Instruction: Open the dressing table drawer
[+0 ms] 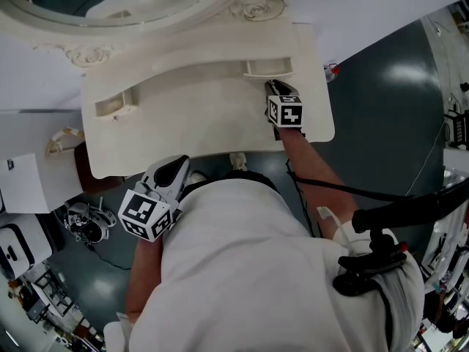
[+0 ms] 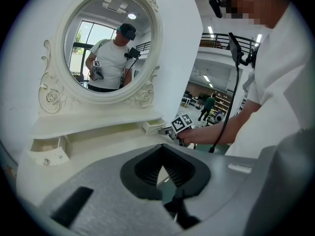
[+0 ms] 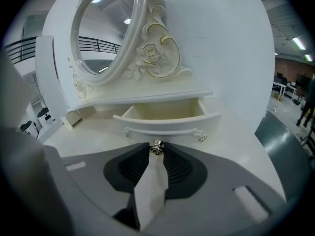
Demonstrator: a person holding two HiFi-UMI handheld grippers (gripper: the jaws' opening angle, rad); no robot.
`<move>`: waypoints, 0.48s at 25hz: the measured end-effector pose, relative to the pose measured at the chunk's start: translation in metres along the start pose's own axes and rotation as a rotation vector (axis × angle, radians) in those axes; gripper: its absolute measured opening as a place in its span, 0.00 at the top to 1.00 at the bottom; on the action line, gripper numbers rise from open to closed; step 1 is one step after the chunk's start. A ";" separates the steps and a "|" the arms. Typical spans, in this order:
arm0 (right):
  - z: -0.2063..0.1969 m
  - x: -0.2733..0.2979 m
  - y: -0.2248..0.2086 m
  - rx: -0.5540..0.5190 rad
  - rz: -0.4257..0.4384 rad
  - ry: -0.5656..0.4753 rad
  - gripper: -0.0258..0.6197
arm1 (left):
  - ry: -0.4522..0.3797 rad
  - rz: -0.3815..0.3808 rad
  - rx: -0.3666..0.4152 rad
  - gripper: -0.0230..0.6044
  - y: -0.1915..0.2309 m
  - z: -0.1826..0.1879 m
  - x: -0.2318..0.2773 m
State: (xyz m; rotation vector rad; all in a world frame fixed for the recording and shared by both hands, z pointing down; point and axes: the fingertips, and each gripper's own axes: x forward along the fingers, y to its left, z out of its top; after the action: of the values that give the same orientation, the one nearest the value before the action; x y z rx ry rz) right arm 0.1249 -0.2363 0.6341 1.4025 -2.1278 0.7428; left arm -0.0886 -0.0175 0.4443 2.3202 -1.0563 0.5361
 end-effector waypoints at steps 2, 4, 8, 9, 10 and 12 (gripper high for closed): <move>-0.001 -0.001 0.001 -0.001 0.001 0.001 0.81 | 0.000 0.000 0.000 0.96 0.000 0.000 0.000; -0.002 -0.002 0.003 -0.003 0.001 0.000 0.81 | 0.001 -0.001 -0.001 0.96 0.000 0.000 0.001; -0.004 -0.003 0.004 -0.001 0.006 -0.002 0.81 | 0.001 -0.001 -0.001 0.96 -0.002 -0.002 0.002; -0.005 -0.004 0.004 -0.001 0.006 -0.002 0.81 | 0.001 -0.001 -0.001 0.96 -0.002 -0.002 0.002; -0.005 -0.005 0.004 -0.001 0.007 -0.002 0.81 | 0.001 -0.001 -0.001 0.96 -0.002 -0.001 0.002; -0.005 -0.005 0.005 -0.002 0.008 -0.003 0.81 | 0.002 -0.001 -0.002 0.96 -0.002 -0.001 0.002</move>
State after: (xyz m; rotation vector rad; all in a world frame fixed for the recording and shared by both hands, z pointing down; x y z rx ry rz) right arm 0.1228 -0.2280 0.6335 1.3962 -2.1374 0.7420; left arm -0.0859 -0.0163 0.4453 2.3181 -1.0537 0.5367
